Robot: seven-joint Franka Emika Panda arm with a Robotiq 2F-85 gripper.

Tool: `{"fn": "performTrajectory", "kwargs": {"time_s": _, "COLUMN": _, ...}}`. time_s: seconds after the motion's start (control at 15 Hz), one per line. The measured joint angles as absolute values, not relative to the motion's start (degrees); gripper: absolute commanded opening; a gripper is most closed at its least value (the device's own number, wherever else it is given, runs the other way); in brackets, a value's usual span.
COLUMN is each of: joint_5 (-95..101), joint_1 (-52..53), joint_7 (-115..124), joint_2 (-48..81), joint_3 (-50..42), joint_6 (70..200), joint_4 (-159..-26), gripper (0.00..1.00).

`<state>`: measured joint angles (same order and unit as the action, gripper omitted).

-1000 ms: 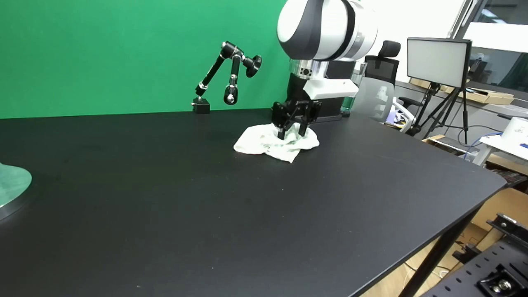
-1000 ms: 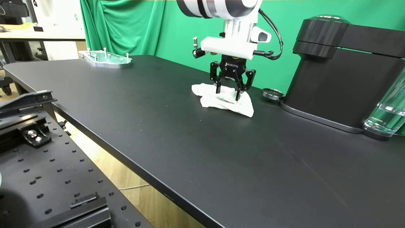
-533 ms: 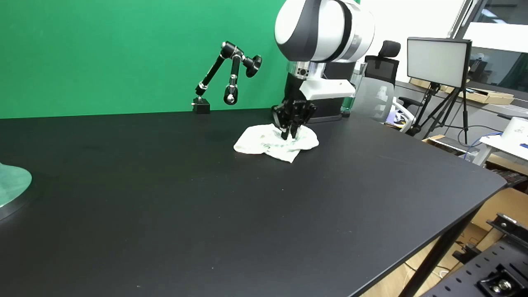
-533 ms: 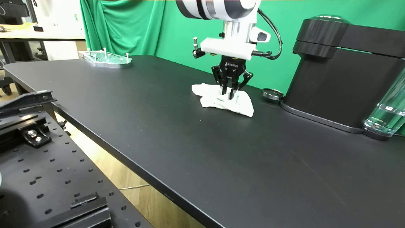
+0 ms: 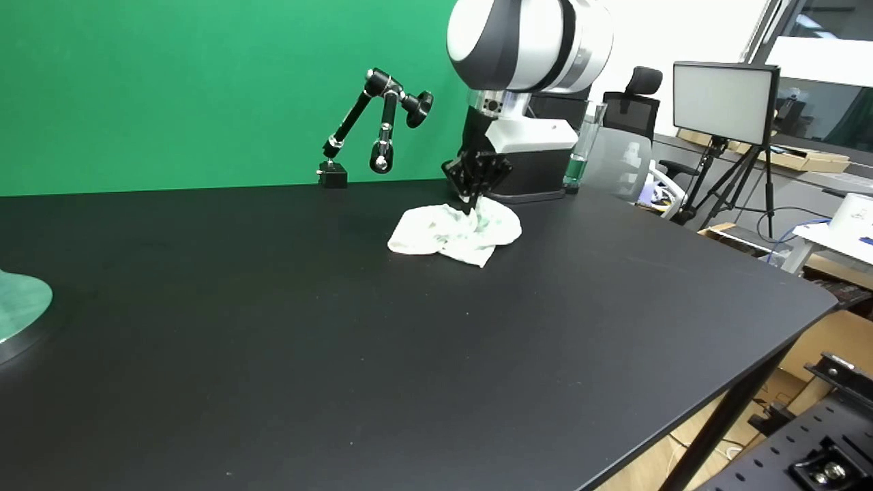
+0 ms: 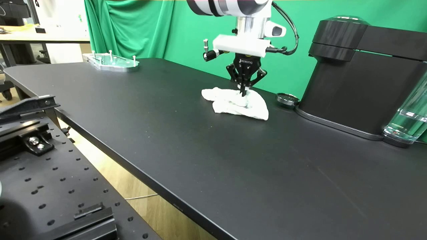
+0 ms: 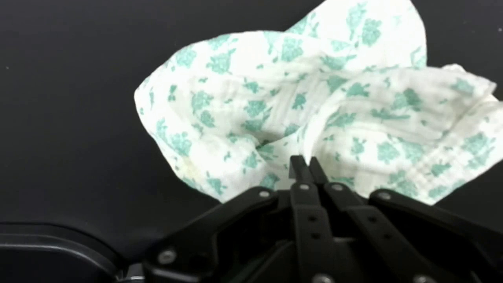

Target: Pick up the white cloth from the table and put it on the tripod.

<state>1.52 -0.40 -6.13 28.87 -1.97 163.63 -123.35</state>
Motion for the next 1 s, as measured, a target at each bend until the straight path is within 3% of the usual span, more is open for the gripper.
{"fn": "performTrajectory", "kwargs": {"time_s": 1.0, "joint_5": 10.5, "joint_1": 14.5, "joint_7": 6.0, "joint_2": 10.8, "joint_3": -4.4, "joint_6": 165.3, "joint_4": -124.2, "gripper": 0.00}}
